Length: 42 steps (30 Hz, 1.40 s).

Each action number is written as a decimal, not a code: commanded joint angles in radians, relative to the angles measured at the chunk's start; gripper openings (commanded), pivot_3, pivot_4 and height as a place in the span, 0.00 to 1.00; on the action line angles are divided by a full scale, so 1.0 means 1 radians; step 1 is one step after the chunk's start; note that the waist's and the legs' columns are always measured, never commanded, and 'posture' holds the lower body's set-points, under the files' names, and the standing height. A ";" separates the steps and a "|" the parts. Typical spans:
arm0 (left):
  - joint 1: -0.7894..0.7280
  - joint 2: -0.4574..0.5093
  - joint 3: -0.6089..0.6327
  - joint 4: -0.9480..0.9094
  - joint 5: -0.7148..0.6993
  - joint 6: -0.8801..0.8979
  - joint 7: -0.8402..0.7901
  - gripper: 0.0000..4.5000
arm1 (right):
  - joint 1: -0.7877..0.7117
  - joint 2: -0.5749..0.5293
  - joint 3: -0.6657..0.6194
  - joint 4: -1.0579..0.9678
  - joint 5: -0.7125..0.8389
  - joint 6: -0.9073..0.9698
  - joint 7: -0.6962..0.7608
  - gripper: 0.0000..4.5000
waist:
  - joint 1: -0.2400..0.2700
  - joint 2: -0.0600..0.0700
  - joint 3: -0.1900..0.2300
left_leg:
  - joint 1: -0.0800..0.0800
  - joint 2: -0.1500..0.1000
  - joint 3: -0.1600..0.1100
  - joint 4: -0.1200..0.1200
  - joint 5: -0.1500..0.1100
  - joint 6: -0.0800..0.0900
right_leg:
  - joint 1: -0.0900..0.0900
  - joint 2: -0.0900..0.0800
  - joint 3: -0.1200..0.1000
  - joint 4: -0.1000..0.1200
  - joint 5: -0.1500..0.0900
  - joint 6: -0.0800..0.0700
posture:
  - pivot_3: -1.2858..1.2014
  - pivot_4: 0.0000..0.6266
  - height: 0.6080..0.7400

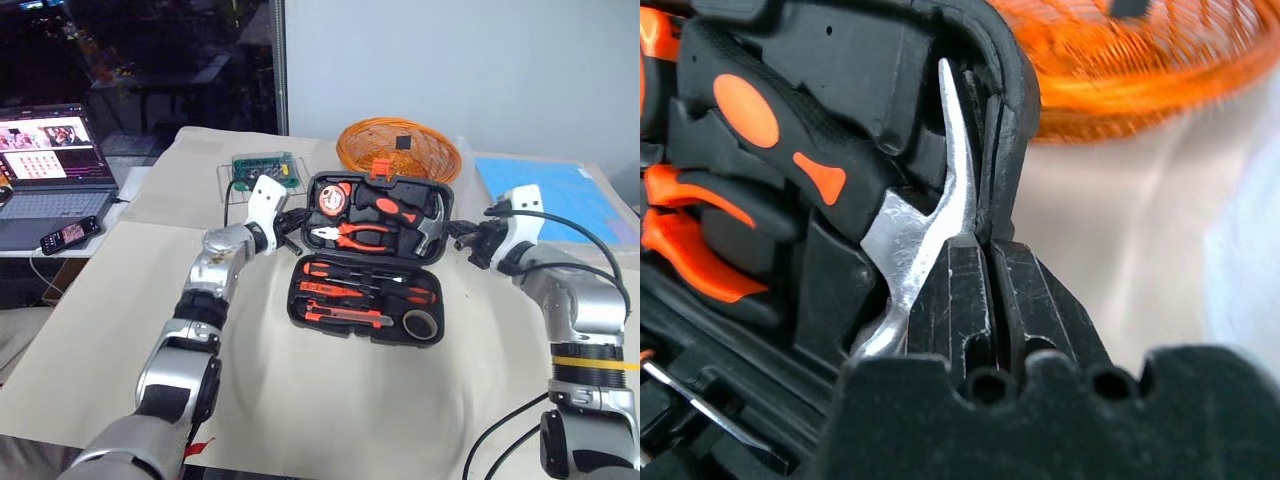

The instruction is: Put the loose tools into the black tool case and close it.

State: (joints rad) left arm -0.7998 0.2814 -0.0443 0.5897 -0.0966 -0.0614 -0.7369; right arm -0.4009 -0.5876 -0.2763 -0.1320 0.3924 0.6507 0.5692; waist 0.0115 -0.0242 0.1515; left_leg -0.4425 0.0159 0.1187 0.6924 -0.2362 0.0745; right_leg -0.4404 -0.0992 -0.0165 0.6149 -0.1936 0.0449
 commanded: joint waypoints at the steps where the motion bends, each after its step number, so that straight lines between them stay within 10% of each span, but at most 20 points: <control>1: 0.076 0.017 -0.075 -0.140 0.010 -0.060 -0.110 0.01 | 0.153 -0.010 -0.040 -0.287 0.077 -0.092 0.084 0.00 | 0.002 0.000 0.000 | 0.000 0.000 0.000 0.000 -0.001 0.000 | 0.000 0.000 0.000 0.000 0.000 0.000 | 0.52 0.24 1.00; 7: 0.147 0.100 -0.029 -0.242 -0.060 0.066 -0.166 0.01 | 0.414 -0.034 -0.091 -0.401 0.050 -0.192 0.142 0.00 | -0.002 0.000 0.000 | 0.002 -0.001 0.003 0.004 -0.006 0.009 | 0.005 -0.002 -0.001 -0.005 0.000 0.003 | 0.52 0.24 1.00; 12: 0.233 0.376 0.019 -0.386 -0.270 0.477 -0.485 0.38 | 0.726 -0.153 -0.213 -0.509 0.024 -0.215 0.299 0.23 | -0.005 0.000 0.000 | 0.015 0.001 0.001 0.005 -0.006 0.009 | 0.014 -0.002 -0.001 -0.003 -0.003 0.000 | 0.52 0.24 1.00; 20: 0.250 0.655 0.009 -0.526 -0.435 0.745 -0.802 0.92 | 0.979 -0.220 -0.320 -0.631 0.135 -0.152 0.460 0.08 | -0.004 0.000 0.000 | 0.023 0.002 0.000 0.002 -0.009 -0.003 | 0.015 -0.007 -0.004 -0.001 -0.012 -0.004 | 0.52 0.24 1.00; 29: 0.255 0.593 -0.042 -0.703 -0.428 0.659 -0.763 1.00 | 0.687 -0.232 0.269 -0.676 -0.043 0.038 0.206 0.00 | 0.000 0.001 0.000 | 0.020 0.001 -0.002 0.002 -0.010 -0.002 | 0.012 -0.014 -0.009 -0.002 -0.008 -0.012 | 0.52 0.24 1.00; 42: 0.116 0.354 -0.172 -0.598 -0.259 0.547 -0.552 1.00 | 0.129 0.002 0.371 -0.132 -0.279 -0.028 -0.113 0.00 | -0.003 -0.001 0.001 | 0.016 -0.002 0.000 0.005 -0.005 0.003 | 0.015 -0.011 -0.011 -0.001 -0.006 -0.012 | 0.52 0.24 1.00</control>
State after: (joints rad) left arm -0.6587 0.6429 -0.2060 -0.0205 -0.3809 0.5035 -1.3218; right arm -0.2477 -0.5838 0.1010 -0.2869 0.1375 0.6833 0.4612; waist 0.0087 -0.0256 0.1527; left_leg -0.4263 0.0138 0.1183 0.6975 -0.2379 0.0828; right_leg -0.4249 -0.1095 -0.0281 0.6139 -0.1998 0.0334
